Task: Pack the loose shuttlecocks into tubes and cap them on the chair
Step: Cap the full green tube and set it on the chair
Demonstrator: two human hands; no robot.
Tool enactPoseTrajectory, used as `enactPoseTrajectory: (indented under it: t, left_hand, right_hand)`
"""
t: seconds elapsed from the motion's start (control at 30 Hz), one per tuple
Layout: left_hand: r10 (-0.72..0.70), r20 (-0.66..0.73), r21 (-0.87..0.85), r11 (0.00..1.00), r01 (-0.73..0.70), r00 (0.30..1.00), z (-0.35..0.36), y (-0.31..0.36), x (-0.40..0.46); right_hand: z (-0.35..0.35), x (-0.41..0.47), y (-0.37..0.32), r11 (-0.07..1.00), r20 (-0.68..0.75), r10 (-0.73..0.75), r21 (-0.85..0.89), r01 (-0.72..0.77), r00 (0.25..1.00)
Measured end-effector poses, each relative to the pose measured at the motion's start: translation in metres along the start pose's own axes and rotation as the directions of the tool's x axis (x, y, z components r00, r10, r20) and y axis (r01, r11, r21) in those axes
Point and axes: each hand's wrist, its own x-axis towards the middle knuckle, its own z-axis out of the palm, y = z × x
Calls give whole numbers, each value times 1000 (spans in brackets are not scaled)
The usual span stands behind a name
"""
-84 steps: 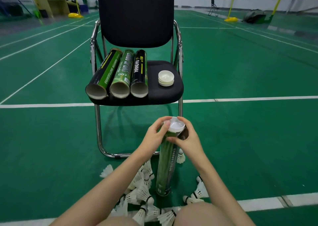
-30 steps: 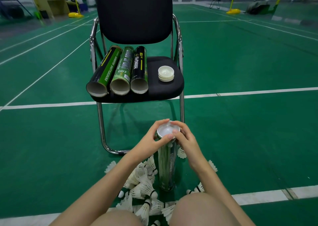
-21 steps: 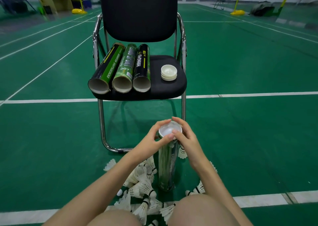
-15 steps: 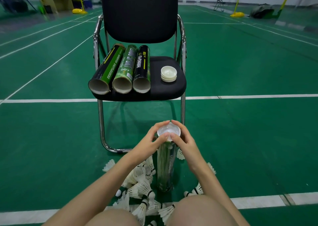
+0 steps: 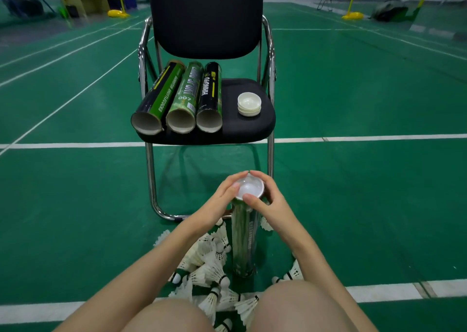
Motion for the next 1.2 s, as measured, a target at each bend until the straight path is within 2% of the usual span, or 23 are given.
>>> enactPoseTrajectory:
  t: [0.1,0.23,0.4,0.6,0.73,0.83,0.97,1.1,1.2]
  left_hand:
    - [-2,13,41,999,1,1000,0,1,-2]
    - [-15,8,52,999,14,1000,3,2,-1]
    - [-5,43,64,998,3,999,7,5,-4]
    - [-1,27,110,994,-2,1000,3,0,-6]
    - [-15,7,119,993,14,1000,3,-1,-2]
    - [-12,-1,120,993,12,1000,3,-1,-3]
    - [-18,19,122,992,15,1000,4,-1,-4]
    - [-9,6,104,994,8,1000,5,-3,-3]
    - [-24,17,132,991,21,1000,6,2,-7]
  right_hand:
    - [-6,0,-8,996,-28,-21,-82,19,999]
    - [-13,6,-34,988,-177,-125,-108,107,976]
    - [-8,19,-56,981,-116,-162,-124,148,980]
    - [5,33,-60,982,-141,-185,-58,178,973]
    - [19,38,-48,966,-160,-198,-200,165,967]
    - [17,40,-54,976,-165,-177,-158,151,970]
    - [11,40,-62,959,-136,-259,-155,238,956]
    - [16,34,-49,973,-154,-153,-197,121,976]
    - [11,35,-63,981,-160,-180,-101,165,971]
